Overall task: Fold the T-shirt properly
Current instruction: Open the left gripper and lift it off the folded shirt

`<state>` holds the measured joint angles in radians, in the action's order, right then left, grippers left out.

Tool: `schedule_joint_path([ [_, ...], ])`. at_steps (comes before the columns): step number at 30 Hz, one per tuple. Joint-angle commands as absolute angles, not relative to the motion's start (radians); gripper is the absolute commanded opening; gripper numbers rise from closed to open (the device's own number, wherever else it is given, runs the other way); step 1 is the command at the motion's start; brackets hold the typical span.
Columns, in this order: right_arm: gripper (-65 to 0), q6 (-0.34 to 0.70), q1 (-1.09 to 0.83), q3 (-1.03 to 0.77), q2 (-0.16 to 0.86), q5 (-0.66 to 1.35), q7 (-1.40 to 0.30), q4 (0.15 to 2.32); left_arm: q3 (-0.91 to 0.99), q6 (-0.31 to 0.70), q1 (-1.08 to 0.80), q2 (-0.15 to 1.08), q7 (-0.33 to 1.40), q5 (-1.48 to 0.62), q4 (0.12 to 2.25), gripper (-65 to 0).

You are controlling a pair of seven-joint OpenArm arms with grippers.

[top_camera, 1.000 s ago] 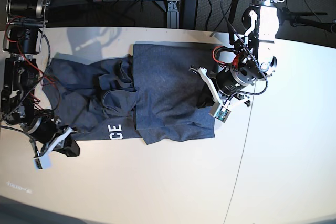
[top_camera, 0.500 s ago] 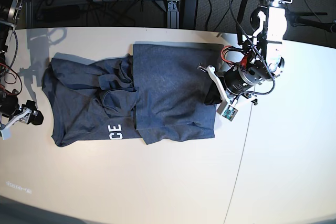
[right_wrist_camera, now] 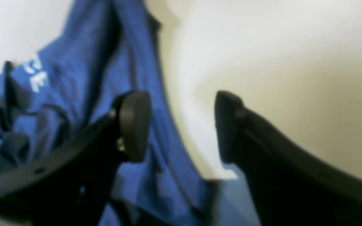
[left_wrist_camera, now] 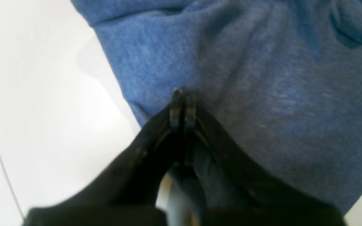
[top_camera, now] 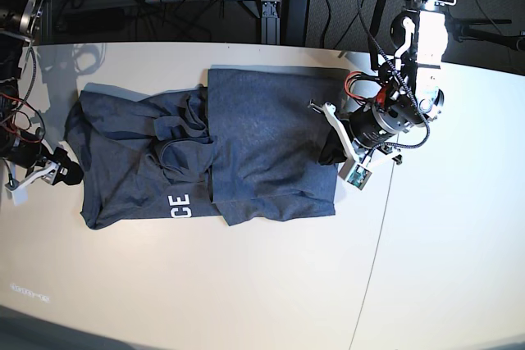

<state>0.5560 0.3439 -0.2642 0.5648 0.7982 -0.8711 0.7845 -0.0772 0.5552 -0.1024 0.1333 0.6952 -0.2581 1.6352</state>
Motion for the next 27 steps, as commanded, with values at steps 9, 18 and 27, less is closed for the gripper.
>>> schedule_joint_path([
  [9, -30.8, 0.564, 0.307, -0.2, 0.501, 0.761, -0.895, 0.789, -0.076, 0.581, -0.089, 0.136, 0.682, -0.265, 1.652, -65.0],
  [18, -42.8, 0.564, 0.273, -0.2, 0.503, 0.618, -0.84, 0.789, -0.076, 0.581, -0.089, 0.136, 0.684, -0.243, 1.652, -65.0],
  [27, -65.0, 0.564, 0.271, -0.2, 0.503, 0.583, -0.718, 0.789, -0.076, 0.581, -0.089, 0.136, 0.693, -0.243, 1.652, -65.0],
])
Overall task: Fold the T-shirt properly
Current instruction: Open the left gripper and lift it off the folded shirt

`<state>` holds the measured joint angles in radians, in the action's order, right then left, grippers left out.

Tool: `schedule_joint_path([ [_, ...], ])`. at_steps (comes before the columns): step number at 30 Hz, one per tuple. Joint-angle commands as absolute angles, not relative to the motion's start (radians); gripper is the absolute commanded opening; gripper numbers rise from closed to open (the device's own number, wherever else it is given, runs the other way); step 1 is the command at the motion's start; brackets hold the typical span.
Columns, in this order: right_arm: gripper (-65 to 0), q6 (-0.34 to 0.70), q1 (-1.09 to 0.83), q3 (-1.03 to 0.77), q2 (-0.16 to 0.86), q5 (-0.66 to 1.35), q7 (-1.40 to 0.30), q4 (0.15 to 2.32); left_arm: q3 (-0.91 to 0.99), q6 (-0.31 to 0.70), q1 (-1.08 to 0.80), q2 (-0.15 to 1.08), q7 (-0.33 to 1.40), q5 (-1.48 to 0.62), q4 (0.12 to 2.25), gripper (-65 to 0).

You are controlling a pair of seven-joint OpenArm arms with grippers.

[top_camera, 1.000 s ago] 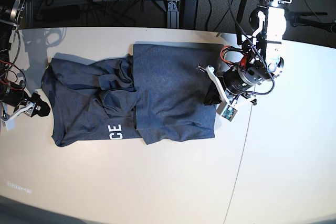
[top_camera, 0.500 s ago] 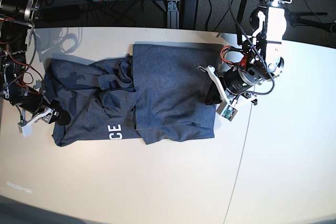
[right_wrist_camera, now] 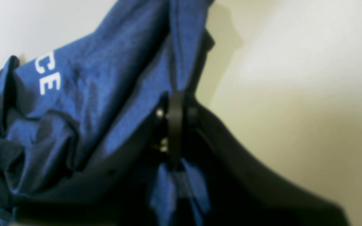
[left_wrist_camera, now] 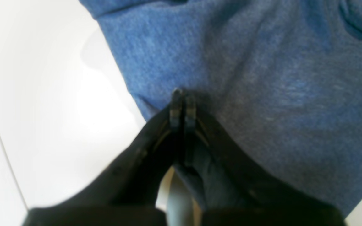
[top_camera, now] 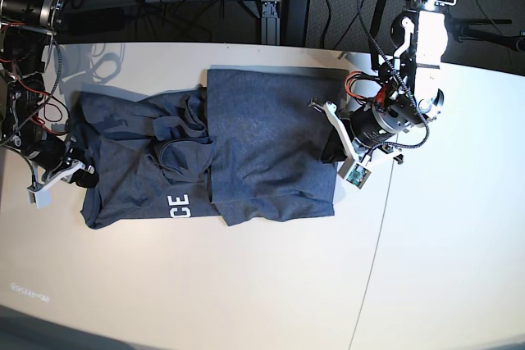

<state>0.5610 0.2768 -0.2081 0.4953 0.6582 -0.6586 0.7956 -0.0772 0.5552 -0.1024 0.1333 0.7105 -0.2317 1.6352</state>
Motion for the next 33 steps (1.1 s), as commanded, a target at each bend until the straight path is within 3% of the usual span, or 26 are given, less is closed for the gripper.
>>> schedule_joint_path([
  [1, -65.0, 0.564, 0.271, -0.2, 0.503, 0.583, -0.717, 0.789, -0.076, 0.581, -0.089, 0.136, 0.693, -0.243, 1.652, -65.0],
  [9, -65.0, 0.564, 0.271, -0.2, 0.504, 0.634, -0.718, 0.789, -0.052, 0.58, -0.089, 0.136, 0.753, -0.302, 1.655, -65.0],
  [20, -65.0, 0.564, 0.271, -0.201, 0.507, 0.704, -0.701, 0.789, 0.213, 0.653, -0.089, 0.136, 0.852, -0.579, 1.662, -65.0],
  [33, -65.0, 0.561, 0.274, -0.201, 0.577, 0.703, -0.695, 0.789, 0.287, 0.664, -0.104, 0.187, 0.872, -0.587, 1.661, -65.0],
])
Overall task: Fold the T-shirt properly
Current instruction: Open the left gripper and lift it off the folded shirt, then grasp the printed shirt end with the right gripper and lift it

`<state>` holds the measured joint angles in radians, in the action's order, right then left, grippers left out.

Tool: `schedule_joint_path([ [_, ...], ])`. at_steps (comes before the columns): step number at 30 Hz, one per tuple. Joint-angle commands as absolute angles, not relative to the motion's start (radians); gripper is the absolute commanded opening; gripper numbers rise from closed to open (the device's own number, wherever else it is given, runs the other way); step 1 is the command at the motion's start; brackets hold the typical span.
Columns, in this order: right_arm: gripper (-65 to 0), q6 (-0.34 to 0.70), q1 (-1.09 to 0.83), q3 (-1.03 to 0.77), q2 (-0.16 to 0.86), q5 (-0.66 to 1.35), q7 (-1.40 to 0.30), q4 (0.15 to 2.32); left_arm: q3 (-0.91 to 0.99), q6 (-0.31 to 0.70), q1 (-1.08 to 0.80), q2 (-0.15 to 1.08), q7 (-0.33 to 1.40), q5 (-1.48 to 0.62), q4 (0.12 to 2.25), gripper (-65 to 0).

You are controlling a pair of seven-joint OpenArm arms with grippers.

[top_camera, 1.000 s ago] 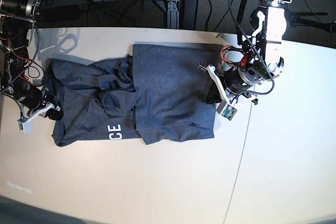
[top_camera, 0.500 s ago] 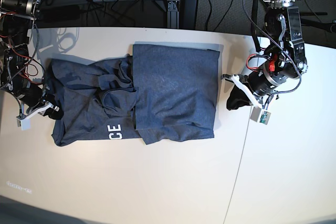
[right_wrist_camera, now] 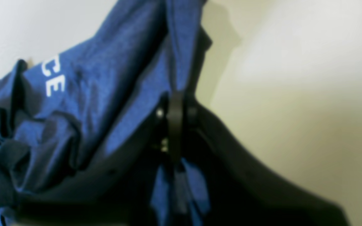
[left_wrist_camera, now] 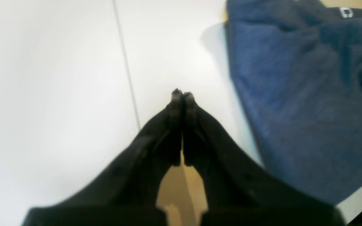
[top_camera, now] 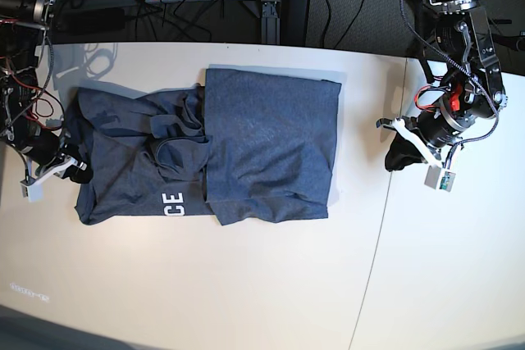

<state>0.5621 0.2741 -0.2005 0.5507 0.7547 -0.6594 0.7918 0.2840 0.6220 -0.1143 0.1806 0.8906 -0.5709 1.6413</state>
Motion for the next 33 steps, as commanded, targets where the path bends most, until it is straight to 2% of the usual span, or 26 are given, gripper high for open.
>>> schedule_joint_path([
  [1, -65.0, 0.562, 0.274, -0.201, 0.583, 0.704, -0.694, 0.789, 0.287, 0.663, -0.107, 0.186, 0.872, -0.587, 1.661, -65.0],
  [7, -65.0, 0.561, 0.274, -0.201, 0.619, 0.704, -0.688, 0.789, 0.253, 0.663, -0.149, 0.183, 0.857, -0.587, 1.661, -65.0],
  [15, -65.0, 0.562, 0.276, -0.201, 0.64, 0.771, -0.696, 0.823, 0.088, 0.663, -0.186, 0.18, 0.811, -0.517, 1.661, -65.0],
  [23, -65.0, 0.562, 0.274, -0.201, 0.632, 0.824, -0.745, 1.007, 0.025, 0.662, -0.186, 0.169, 0.781, -0.485, 1.661, -65.0],
  [33, -65.0, 0.562, 0.273, -0.201, 0.616, 0.907, -0.802, 1.208, 0.025, 0.662, -0.186, 0.073, 0.764, -0.415, 1.66, -65.0],
])
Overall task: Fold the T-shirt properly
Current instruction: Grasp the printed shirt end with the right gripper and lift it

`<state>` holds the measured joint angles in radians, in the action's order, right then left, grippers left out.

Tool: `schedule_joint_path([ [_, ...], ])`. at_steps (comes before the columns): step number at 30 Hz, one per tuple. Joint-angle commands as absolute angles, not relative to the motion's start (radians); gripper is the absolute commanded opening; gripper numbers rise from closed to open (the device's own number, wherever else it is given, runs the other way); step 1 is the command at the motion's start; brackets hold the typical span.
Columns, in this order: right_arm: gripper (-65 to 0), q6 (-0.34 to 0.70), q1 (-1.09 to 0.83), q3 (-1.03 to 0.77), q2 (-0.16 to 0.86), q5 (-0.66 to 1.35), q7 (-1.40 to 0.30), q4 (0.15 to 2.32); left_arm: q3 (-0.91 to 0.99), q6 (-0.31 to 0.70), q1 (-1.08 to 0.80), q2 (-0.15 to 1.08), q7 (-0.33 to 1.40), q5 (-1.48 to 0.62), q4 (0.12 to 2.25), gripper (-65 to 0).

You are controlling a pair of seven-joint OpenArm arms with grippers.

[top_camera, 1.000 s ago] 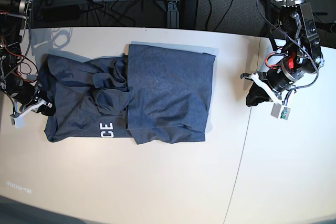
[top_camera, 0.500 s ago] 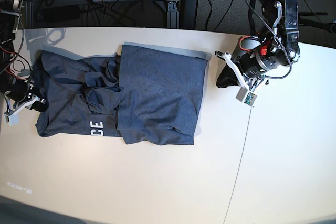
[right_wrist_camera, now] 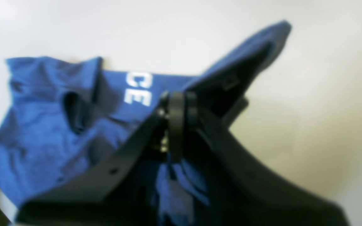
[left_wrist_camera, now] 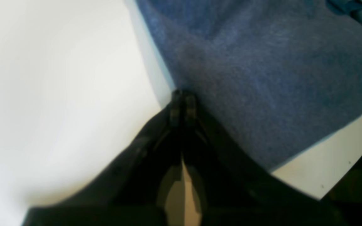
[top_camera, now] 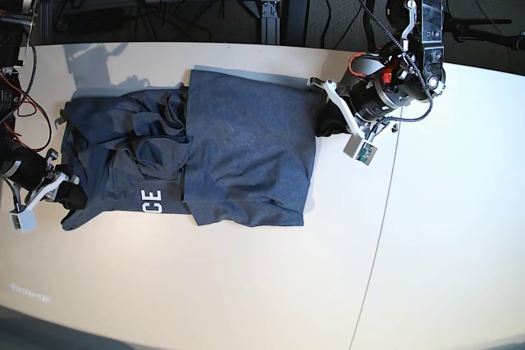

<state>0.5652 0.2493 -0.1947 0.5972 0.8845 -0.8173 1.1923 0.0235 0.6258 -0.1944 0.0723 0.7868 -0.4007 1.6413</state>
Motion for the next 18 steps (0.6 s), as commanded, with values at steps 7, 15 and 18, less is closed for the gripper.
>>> schedule_joint_path([
  [7, -65.0, 0.562, 0.268, -0.2, 0.536, 0.925, -0.82, 1.341, 0.025, 0.662, -0.186, 0.061, 0.735, -0.38, 1.642, -65.0],
  [15, -65.0, 0.562, 0.268, -0.175, 0.461, 0.92, -0.828, 1.487, 0.025, 0.662, -0.183, 0.061, 0.696, -0.38, 1.537, -65.0],
  [18, -65.0, 0.562, 0.268, -0.109, 0.462, 0.897, -0.827, 1.532, 0.025, 0.662, -0.183, 0.061, 0.675, -0.381, 1.523, -65.0],
])
